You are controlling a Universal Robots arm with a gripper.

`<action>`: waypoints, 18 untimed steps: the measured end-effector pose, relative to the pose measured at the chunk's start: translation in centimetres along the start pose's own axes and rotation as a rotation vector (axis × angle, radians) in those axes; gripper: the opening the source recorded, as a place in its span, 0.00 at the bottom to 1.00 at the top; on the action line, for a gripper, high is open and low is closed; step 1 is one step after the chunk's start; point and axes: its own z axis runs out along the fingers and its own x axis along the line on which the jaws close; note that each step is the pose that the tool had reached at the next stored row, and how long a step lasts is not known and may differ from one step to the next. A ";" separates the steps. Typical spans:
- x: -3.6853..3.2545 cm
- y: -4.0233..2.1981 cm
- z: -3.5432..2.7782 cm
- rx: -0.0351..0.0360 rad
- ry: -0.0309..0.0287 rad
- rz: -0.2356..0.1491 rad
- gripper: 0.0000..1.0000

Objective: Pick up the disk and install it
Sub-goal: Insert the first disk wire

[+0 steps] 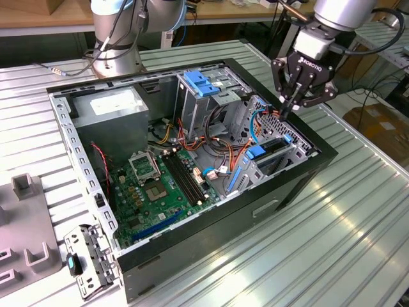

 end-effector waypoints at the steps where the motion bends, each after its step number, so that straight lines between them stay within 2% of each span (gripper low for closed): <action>1: 0.00 0.00 0.00 -0.0003 -0.0005 0.014 0.16; 4: 0.00 0.00 0.00 -0.0014 -0.0017 0.058 0.16; 6: -0.01 0.04 0.00 -0.0018 -0.0021 0.074 0.16; 14: -0.06 0.21 0.01 -0.0019 -0.0022 0.079 0.16; 15: -0.07 0.23 0.01 -0.0025 -0.0028 0.099 0.16; 16: -0.07 0.23 0.03 -0.0034 -0.0038 0.137 0.16; 18: -0.10 0.36 0.07 -0.0038 -0.0045 0.152 0.16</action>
